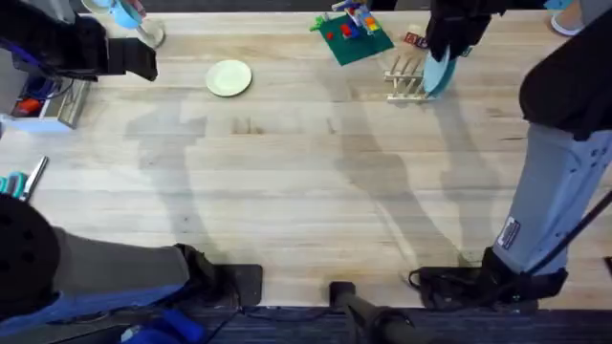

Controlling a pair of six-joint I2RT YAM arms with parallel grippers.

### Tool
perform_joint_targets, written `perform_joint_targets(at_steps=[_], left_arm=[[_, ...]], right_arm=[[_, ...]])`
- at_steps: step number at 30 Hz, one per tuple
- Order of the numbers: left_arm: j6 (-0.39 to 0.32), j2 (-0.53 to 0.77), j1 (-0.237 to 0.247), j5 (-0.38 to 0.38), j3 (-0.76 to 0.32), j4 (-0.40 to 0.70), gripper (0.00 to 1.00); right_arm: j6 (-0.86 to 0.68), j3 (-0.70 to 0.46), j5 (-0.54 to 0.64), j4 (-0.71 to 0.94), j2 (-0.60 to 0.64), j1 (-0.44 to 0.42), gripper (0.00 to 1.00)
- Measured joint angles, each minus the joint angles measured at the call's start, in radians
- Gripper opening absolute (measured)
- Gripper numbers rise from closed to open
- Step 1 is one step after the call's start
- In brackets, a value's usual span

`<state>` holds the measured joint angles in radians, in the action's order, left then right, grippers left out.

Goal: Pick up the plates from the table one by one and place each into a slot on the dish rack.

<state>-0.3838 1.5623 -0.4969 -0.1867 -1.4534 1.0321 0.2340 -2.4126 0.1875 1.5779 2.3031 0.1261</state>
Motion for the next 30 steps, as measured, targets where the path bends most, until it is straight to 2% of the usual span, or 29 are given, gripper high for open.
perform_joint_targets(at_steps=[10, 30], left_arm=[[0.000, 0.000, 0.000, 0.000, 0.000, 0.000, 0.983], [0.000, 0.000, 0.000, 0.000, 0.000, 0.000, 0.983]], right_arm=[[-0.007, 0.002, 0.000, -0.067, 0.018, 0.001, 0.032], [-0.011, 0.002, 0.000, -0.059, 0.053, 0.002, 0.032]])
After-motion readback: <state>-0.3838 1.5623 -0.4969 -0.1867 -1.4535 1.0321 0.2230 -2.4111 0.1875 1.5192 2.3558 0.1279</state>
